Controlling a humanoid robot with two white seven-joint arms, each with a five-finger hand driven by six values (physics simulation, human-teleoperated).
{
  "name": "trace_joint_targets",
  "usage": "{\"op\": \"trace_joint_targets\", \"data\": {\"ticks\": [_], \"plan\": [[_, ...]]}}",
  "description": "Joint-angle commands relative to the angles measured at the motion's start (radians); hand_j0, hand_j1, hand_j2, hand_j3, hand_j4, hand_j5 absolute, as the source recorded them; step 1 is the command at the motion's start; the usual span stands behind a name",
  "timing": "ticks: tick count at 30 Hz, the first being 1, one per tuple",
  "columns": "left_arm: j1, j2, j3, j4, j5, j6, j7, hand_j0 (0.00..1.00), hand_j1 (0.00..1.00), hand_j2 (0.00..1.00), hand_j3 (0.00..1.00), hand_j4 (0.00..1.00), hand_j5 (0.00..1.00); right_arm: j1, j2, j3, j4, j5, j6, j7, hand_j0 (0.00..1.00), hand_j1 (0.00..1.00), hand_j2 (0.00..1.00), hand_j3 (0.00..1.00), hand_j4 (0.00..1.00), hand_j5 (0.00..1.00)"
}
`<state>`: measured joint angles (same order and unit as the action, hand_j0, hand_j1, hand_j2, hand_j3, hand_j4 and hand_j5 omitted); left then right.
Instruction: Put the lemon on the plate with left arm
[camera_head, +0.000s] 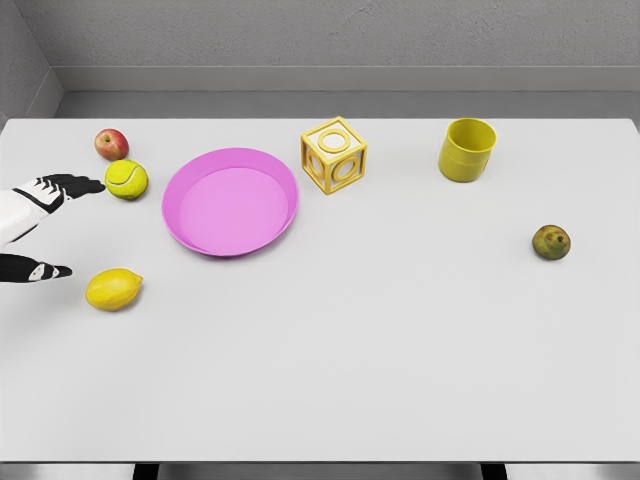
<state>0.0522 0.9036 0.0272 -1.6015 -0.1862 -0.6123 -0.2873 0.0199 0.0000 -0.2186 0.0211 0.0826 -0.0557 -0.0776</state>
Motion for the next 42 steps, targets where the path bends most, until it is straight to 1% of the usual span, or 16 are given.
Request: {"op": "trace_joint_targets", "data": {"ticks": [1, 7, 10, 11, 12, 15, 18, 20, 24, 26, 28, 30, 33, 35, 38, 42], "plan": [[0.0, 0.0, 0.002, 0.0, 0.007, 0.001, 0.0, 1.0, 1.0, 1.0, 1.0, 1.0, 1.0, 0.0, 0.0, -0.008, 0.0, -0.001, 0.001, -0.001, 1.0, 1.0, 1.0, 1.0, 1.0, 1.0], [0.003, -0.002, 0.002, 0.0, 0.002, 0.001, -0.001, 1.0, 1.0, 1.0, 1.0, 1.0, 1.0, 0.0, 0.0, 0.004, 0.0, -0.001, 0.001, -0.001, 1.0, 1.0, 1.0, 1.0, 1.0, 1.0], [0.009, -0.012, 0.002, 0.002, -0.055, 0.001, -0.001, 1.0, 1.0, 1.0, 1.0, 1.0, 1.0, 0.0, 0.0, 0.002, 0.0, -0.001, 0.001, -0.001, 1.0, 1.0, 1.0, 1.0, 1.0, 1.0], [0.009, -0.002, -0.016, 0.002, -0.046, 0.001, 0.0, 1.0, 1.0, 1.0, 1.0, 1.0, 1.0, 0.0, 0.0, 0.004, 0.0, -0.001, 0.001, -0.001, 1.0, 1.0, 1.0, 1.0, 1.0, 1.0], [0.005, 0.041, -0.067, 0.0, -0.035, 0.001, 0.002, 1.0, 1.0, 1.0, 1.0, 1.0, 1.0, 0.0, 0.0, 0.002, 0.0, -0.001, 0.001, -0.001, 1.0, 1.0, 1.0, 1.0, 1.0, 1.0], [0.006, 0.155, -0.09, -0.003, 0.014, 0.001, 0.007, 1.0, 1.0, 1.0, 1.0, 1.0, 1.0, 0.0, 0.0, 0.002, 0.0, -0.001, 0.001, -0.001, 1.0, 1.0, 1.0, 1.0, 1.0, 1.0], [0.067, 0.221, -0.107, -0.005, 0.011, 0.001, 0.004, 1.0, 1.0, 1.0, 1.0, 1.0, 1.0, 0.0, 0.0, 0.002, 0.0, -0.001, 0.001, -0.001, 1.0, 1.0, 1.0, 1.0, 1.0, 1.0], [0.072, 0.221, -0.15, -0.006, -0.012, 0.001, -0.001, 1.0, 1.0, 1.0, 1.0, 1.0, 1.0, 0.0, 0.0, 0.002, 0.0, -0.001, 0.001, -0.001, 1.0, 1.0, 1.0, 1.0, 1.0, 1.0], [0.069, 0.209, -0.185, -0.005, -0.102, 0.001, -0.003, 1.0, 1.0, 1.0, 1.0, 1.0, 1.0, 0.0, 0.0, 0.002, 0.0, -0.001, 0.001, -0.001, 1.0, 1.0, 1.0, 1.0, 1.0, 1.0], [0.058, 0.205, -0.171, -0.006, -0.116, 0.001, -0.046, 1.0, 1.0, 1.0, 1.0, 1.0, 1.0, 0.0, 0.0, 0.002, 0.0, -0.001, 0.001, -0.001, 1.0, 1.0, 1.0, 1.0, 1.0, 1.0], [0.054, 0.201, -0.13, -0.005, -0.108, 0.001, -0.046, 1.0, 1.0, 1.0, 1.0, 1.0, 1.0, 0.0, 0.0, 0.002, 0.0, -0.001, 0.001, -0.001, 1.0, 1.0, 1.0, 1.0, 1.0, 1.0], [0.054, 0.199, -0.118, -0.005, -0.107, 0.001, -0.046, 1.0, 1.0, 1.0, 1.0, 1.0, 1.0, 0.0, 0.0, 0.002, 0.0, 0.0, 0.001, -0.001, 1.0, 1.0, 1.0, 1.0, 1.0, 1.0], [0.052, 0.199, -0.053, -0.005, -0.098, 0.001, -0.046, 1.0, 1.0, 1.0, 1.0, 1.0, 1.0, 0.0, 0.0, 0.002, 0.0, -0.001, 0.001, -0.001, 1.0, 1.0, 1.0, 1.0, 1.0, 1.0], [0.052, 0.192, -0.052, -0.005, -0.096, 0.001, -0.046, 1.0, 1.0, 1.0, 1.0, 1.0, 1.0, 0.0, 0.0, 0.002, 0.0, -0.001, 0.001, -0.001, 1.0, 1.0, 1.0, 1.0, 1.0, 1.0], [0.028, 0.113, -0.064, -0.008, -0.098, 0.001, -0.046, 1.0, 1.0, 1.0, 1.0, 1.0, 1.0, 0.0, 0.0, 0.002, 0.0, 0.0, 0.001, -0.001, 1.0, 1.0, 1.0, 1.0, 1.0, 1.0], [0.031, 0.094, -0.078, -0.028, -0.102, 0.001, -0.047, 1.0, 1.0, 1.0, 1.0, 1.0, 1.0, 0.0, 0.0, 0.002, 0.0, -0.001, 0.001, -0.001, 1.0, 1.0, 1.0, 1.0, 1.0, 1.0]]}}
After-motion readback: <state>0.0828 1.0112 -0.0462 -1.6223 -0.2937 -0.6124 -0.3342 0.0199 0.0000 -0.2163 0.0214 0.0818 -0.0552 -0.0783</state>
